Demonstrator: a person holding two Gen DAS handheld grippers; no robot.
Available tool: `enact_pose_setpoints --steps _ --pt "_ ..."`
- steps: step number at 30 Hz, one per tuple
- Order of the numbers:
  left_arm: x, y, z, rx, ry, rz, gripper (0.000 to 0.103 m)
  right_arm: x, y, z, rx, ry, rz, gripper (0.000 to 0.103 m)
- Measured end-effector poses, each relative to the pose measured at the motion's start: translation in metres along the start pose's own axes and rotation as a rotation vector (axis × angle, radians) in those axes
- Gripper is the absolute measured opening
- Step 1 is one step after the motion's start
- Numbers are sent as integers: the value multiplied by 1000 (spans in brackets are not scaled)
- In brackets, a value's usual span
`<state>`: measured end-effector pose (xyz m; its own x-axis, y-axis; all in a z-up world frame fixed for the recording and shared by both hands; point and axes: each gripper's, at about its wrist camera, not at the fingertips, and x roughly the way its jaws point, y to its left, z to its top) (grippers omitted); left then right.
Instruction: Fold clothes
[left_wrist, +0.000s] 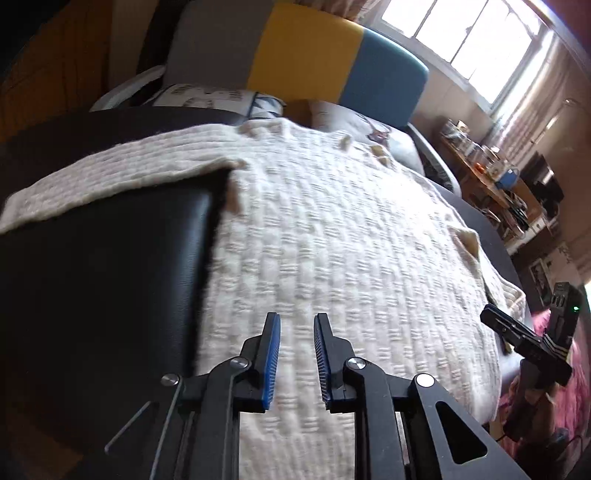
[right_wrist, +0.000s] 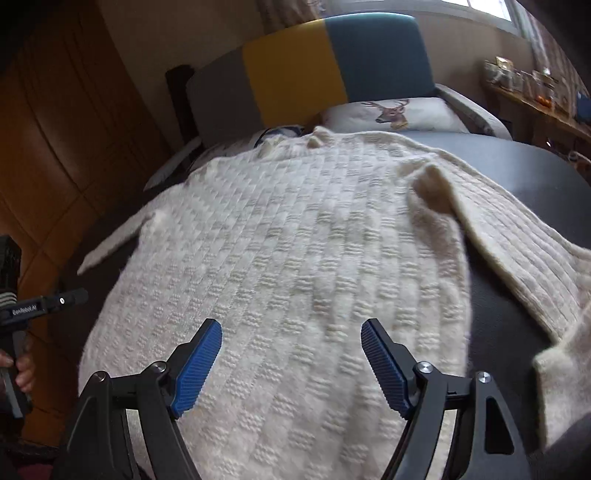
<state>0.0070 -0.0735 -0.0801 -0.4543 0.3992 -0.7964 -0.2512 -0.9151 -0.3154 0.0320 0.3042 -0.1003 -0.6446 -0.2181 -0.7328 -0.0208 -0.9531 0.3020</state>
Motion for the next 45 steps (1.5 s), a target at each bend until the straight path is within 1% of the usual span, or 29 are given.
enact_pose_setpoints --steps 1,2,5,6,7,8,9,10,13,15,18,20,21,22,23,24,25,26,27,28,30,34,36,38,39,41,42,44,45 --pt "9 -13 2 24 17 -20 25 -11 -14 -1 40 -11 -41 80" --pt "20 -28 6 47 37 -41 25 -21 -27 -3 71 -9 -127 80" --pt "50 -76 16 115 77 -110 27 -49 -66 -15 125 -28 -296 80" --pt "56 -93 19 144 83 -132 29 -56 -77 -20 151 -31 -318 80" --pt "62 -110 21 175 86 -155 35 -61 -88 -25 179 -32 -325 80" --pt "68 -126 23 206 89 -175 39 -61 -94 -29 184 -22 -334 80" --pt "75 -141 25 237 93 -190 45 -62 -100 -33 190 -12 -342 79" --pt "80 -156 26 267 94 -204 49 -62 -106 -36 194 -2 -351 78" --pt "100 -197 30 364 98 -220 51 -54 -110 -40 169 3 -387 75" --pt "110 -215 32 405 100 -219 51 -47 -114 -41 156 9 -409 75" --pt "131 -230 32 428 127 -212 51 -37 -120 -43 135 17 -442 75" --pt "147 -229 32 421 158 -200 51 -33 -120 -46 89 21 -491 75" --pt "154 -226 31 412 178 -192 51 -33 -120 -46 80 13 -496 72" --pt "161 -222 29 400 199 -186 51 -36 -123 -46 98 10 -505 65" --pt "166 -219 29 390 201 -189 51 -39 -126 -46 118 5 -512 51" --pt "166 -216 29 387 188 -200 51 -44 -133 -45 157 -3 -505 30" --pt "165 -216 29 392 185 -204 52 -49 -143 -45 210 -10 -488 19" --pt "165 -215 28 398 182 -205 53 -55 -152 -45 263 -19 -443 11" --pt "165 -216 27 407 179 -202 53 -60 -162 -46 314 -28 -400 11" --pt "165 -217 26 417 177 -200 55 -67 -169 -46 349 -38 -380 11" --pt "164 -219 24 442 174 -193 56 -86 -186 -45 441 -93 -320 11" --pt "163 -221 23 466 178 -182 60 -132 -236 -50 674 -249 -231 10" --pt "163 -222 24 471 185 -178 60 -146 -263 -56 759 -286 -241 10" --pt "161 -224 27 465 200 -183 60 -148 -285 -62 809 -269 -262 10" --pt "160 -225 29 460 209 -187 60 -147 -293 -66 821 -250 -287 10" --pt "153 -231 39 443 217 -234 59 -148 -301 -76 851 -238 -290 10" --pt "148 -236 46 440 209 -258 59 -149 -305 -81 866 -232 -292 14" --pt "138 -254 60 478 160 -278 59 -162 -308 -92 899 -255 -302 15" --pt "134 -265 66 505 136 -287 59 -170 -305 -94 884 -276 -341 17"
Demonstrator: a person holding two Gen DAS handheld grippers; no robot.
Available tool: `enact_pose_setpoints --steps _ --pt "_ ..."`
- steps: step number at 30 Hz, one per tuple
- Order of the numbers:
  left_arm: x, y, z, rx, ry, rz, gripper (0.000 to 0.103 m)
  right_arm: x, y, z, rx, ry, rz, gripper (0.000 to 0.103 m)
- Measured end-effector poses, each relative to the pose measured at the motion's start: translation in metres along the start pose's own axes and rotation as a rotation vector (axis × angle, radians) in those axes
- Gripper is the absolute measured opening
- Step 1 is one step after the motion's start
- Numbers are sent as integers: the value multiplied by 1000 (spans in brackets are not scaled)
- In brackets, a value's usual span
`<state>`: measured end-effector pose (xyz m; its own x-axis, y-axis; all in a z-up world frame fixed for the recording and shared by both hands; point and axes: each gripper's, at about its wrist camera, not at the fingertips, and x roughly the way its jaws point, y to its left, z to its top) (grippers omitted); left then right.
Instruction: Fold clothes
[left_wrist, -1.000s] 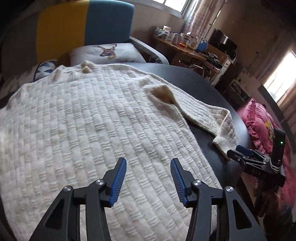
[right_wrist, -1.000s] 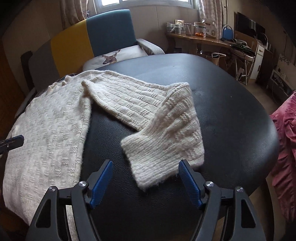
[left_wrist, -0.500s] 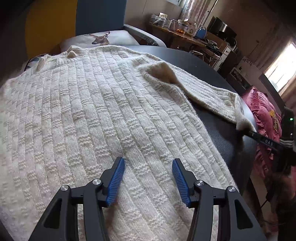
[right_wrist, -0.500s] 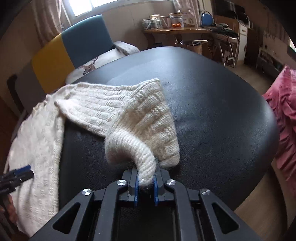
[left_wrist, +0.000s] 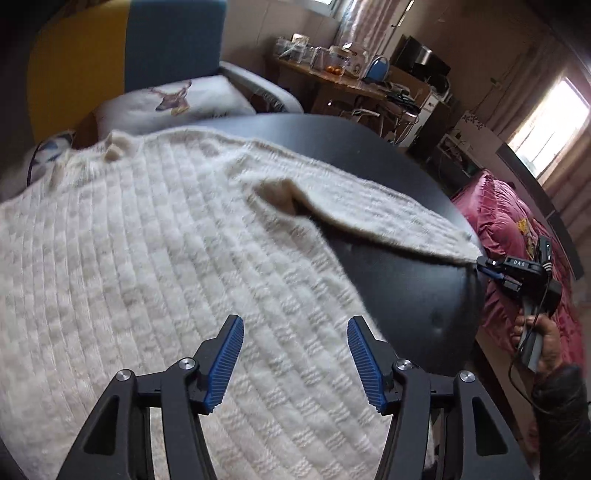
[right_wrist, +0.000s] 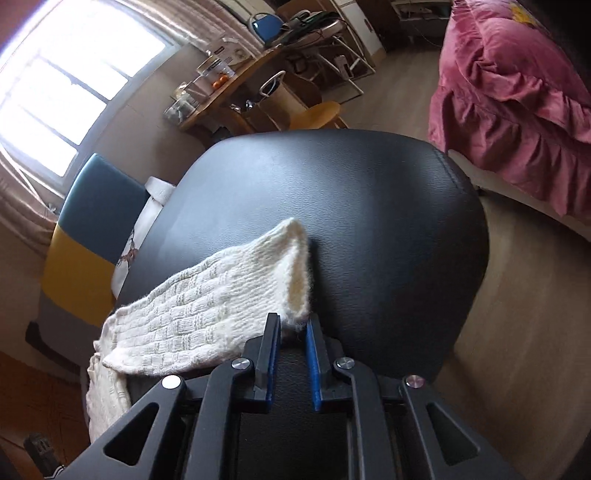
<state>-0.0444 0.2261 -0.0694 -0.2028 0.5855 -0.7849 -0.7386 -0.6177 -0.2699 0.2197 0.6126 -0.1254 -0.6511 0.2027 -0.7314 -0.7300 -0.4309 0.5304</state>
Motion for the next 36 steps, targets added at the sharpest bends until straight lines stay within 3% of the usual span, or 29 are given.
enact_pose_setpoints --steps 2,6,10,15,18,22,25,30,33,36 --pt "2 -13 20 50 -29 7 60 -14 8 -1 -83 -56 -9 21" --pt "25 -32 57 118 -33 8 60 -13 60 -7 -382 -83 -26 22" --pt "61 -54 83 159 10 -29 60 12 107 -15 -603 -57 -59 22" --pt "110 -87 102 246 79 -38 60 55 121 -9 -638 46 -124 22" --pt "143 -102 111 277 139 -47 54 76 119 -4 -664 94 -231 22" --pt "193 -109 120 253 238 -19 48 88 116 12 -663 78 -283 22" --pt "208 -110 126 210 223 -4 48 96 114 22 -667 56 -308 22" --pt "205 -112 130 188 203 -30 50 101 113 29 -662 25 -323 22" --pt "180 -89 137 101 160 -127 50 101 112 31 -657 12 -298 24" --pt "132 -40 141 0 54 -115 50 96 111 37 -614 26 -254 25"
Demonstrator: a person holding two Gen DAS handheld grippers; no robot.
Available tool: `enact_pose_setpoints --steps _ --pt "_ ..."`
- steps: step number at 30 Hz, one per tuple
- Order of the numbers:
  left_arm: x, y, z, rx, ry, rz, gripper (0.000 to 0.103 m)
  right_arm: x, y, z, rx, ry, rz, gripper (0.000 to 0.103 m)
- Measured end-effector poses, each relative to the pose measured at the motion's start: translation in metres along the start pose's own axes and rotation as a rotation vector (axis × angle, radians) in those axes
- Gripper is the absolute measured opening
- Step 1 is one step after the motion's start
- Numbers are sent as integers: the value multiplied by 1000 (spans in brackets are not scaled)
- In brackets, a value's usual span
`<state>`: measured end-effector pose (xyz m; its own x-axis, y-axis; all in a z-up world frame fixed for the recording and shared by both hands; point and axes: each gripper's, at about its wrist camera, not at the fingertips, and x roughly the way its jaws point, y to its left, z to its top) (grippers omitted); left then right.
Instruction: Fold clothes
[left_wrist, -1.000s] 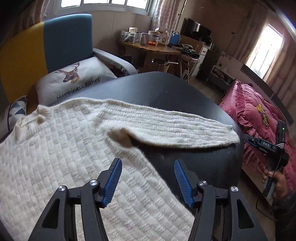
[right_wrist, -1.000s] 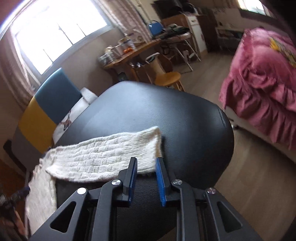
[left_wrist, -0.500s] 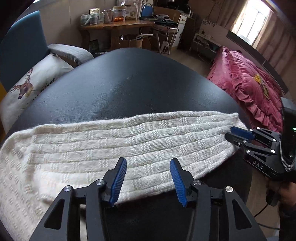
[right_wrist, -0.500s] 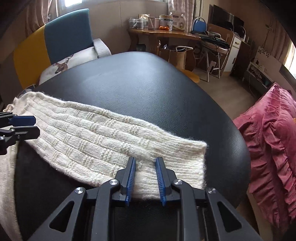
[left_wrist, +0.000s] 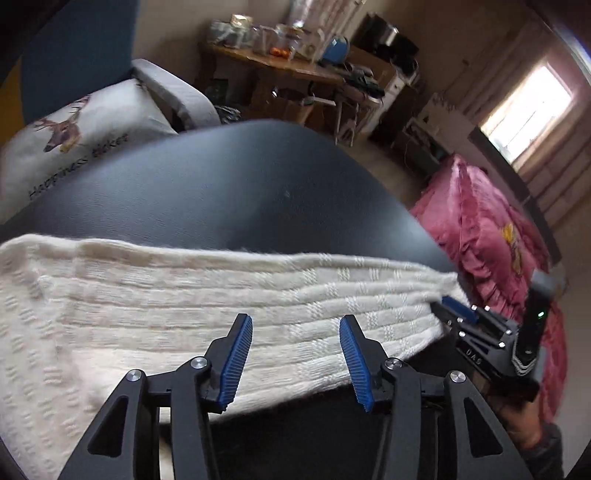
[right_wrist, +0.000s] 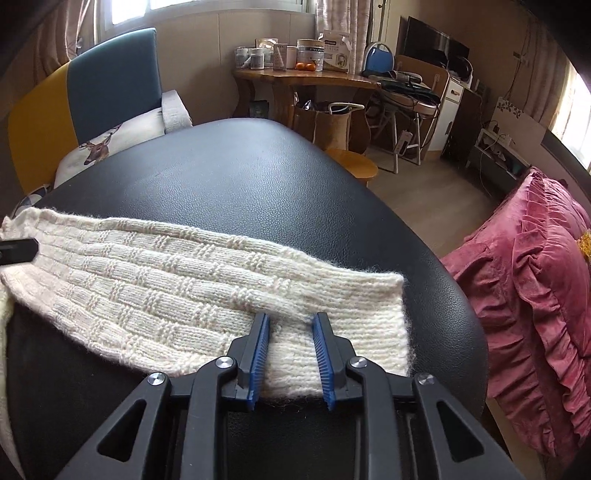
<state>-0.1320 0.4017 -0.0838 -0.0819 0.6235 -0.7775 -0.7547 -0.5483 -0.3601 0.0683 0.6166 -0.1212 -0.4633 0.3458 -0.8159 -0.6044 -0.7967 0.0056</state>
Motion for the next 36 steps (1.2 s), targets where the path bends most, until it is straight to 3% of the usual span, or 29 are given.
enact_pose_setpoints --steps 1,3,6,7,11,13,16,18,23,27,30,36 --pt "-18 17 -2 -24 -33 20 50 -6 0 2 32 -3 35 25" --pt "-52 51 -7 -71 -90 65 50 -25 6 3 102 -47 207 29" --pt "-80 95 -32 -123 -113 117 50 -25 38 -3 240 70 663 33" --pt "-83 102 -44 -129 -111 126 50 -22 58 -7 249 107 756 35" --pt "-79 94 -92 -90 -86 103 49 -6 136 -26 296 257 935 45" --pt "-78 82 -108 -54 -80 45 49 8 163 -29 357 318 974 48" --pt "-79 64 -119 13 -65 -57 50 28 186 -26 464 356 976 61" --pt "-72 50 -123 67 -51 -94 51 42 193 -22 528 381 959 78" --pt "-47 44 -141 69 50 -218 51 66 209 2 622 355 995 79" --pt "-49 45 -156 84 35 -261 51 77 202 25 717 226 981 79" --pt "-48 46 -159 79 35 -276 51 89 192 30 774 196 950 78" --pt "-48 39 -159 79 26 -257 51 74 193 30 616 271 903 78"
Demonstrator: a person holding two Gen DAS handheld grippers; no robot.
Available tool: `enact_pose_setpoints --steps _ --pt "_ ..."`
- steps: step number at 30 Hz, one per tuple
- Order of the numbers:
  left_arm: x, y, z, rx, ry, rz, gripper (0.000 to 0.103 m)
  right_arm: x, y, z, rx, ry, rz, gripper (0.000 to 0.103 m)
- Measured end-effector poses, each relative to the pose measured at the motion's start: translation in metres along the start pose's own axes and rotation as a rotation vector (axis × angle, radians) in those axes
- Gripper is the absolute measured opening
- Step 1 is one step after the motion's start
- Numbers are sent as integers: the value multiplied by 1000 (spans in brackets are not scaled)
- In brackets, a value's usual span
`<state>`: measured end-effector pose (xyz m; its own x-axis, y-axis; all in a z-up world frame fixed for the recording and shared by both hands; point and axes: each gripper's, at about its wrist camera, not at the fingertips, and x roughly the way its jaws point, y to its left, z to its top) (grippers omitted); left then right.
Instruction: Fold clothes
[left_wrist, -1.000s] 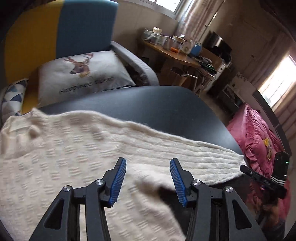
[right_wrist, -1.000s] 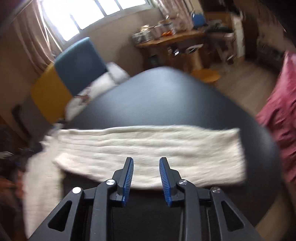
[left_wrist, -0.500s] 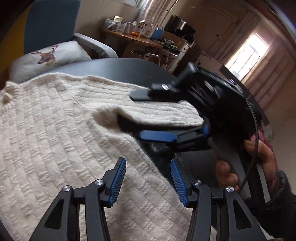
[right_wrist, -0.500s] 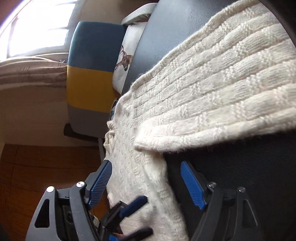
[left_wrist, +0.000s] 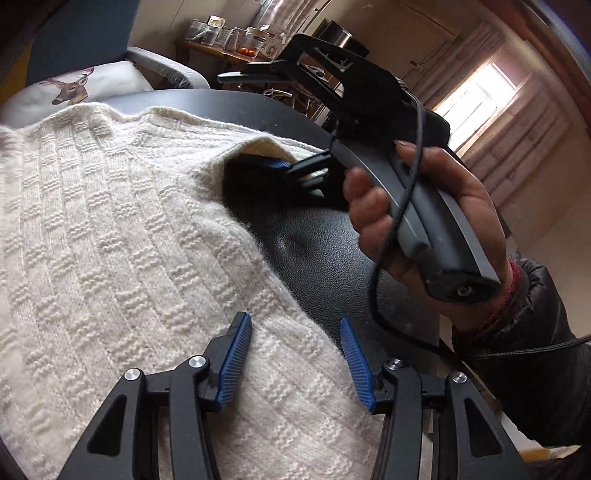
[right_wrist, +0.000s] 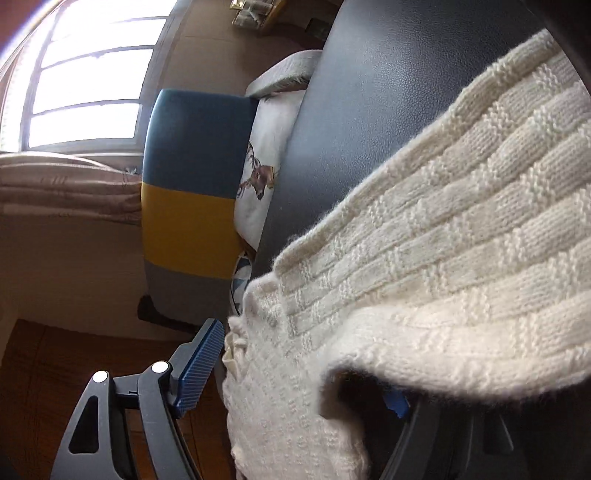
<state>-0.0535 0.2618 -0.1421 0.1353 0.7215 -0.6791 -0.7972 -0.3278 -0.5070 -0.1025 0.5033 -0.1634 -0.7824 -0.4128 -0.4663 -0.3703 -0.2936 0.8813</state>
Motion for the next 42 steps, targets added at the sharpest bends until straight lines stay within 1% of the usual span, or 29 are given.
enact_pose_setpoints --steps 3,5,7,8,11,14,17,19,20,21,22,25,27,29,31,33,34,36,38,40,42 --pt "-6 -2 3 -35 -11 12 51 -25 1 -13 -69 76 -31 79" --pt "-15 -4 9 -33 -41 22 51 -47 6 -21 -122 113 -39 79" --pt "-24 -2 19 -44 -76 14 52 -71 16 -22 -185 98 -49 79" --pt "-28 2 27 -62 -96 9 52 -81 22 -19 -216 67 -69 79" --pt "-32 20 51 -145 -146 24 54 -97 41 -4 -349 -76 -250 79" --pt "-26 44 74 -230 -165 67 54 -79 56 9 -538 -129 -515 79" --pt "-13 59 93 -259 -152 120 54 -44 47 18 -619 -63 -688 79" --pt "-3 71 95 -260 -118 140 54 -21 38 21 -678 -35 -801 78" --pt "3 78 93 -259 -86 159 54 -14 30 23 -694 -28 -841 77" --pt "13 83 91 -260 -52 175 54 -6 22 26 -710 -24 -878 84" --pt "18 86 88 -249 -37 184 54 -8 20 29 -716 -49 -872 84" --pt "19 78 79 -168 -62 206 54 -10 16 37 -740 -95 -857 88" --pt "19 78 79 -164 -67 206 54 -11 16 38 -758 -105 -850 91" --pt "16 81 80 -188 -71 188 54 -12 16 38 -767 -107 -839 91" --pt "6 86 82 -234 -84 152 54 -13 20 37 -769 -95 -823 91" --pt "-14 95 93 -254 -130 128 54 -19 33 30 -787 -113 -771 90" --pt "-24 101 102 -255 -154 125 54 -19 45 20 -819 -116 -713 90" --pt "-40 114 123 -253 -180 129 54 -13 67 6 -895 -74 -601 90" --pt "-47 125 144 -244 -177 141 53 8 85 -6 -960 0 -521 90" --pt "-53 135 155 -223 -159 141 50 29 102 -18 -1021 75 -440 90" --pt "-47 141 168 -195 -121 137 45 51 111 -29 -1058 156 -379 90"
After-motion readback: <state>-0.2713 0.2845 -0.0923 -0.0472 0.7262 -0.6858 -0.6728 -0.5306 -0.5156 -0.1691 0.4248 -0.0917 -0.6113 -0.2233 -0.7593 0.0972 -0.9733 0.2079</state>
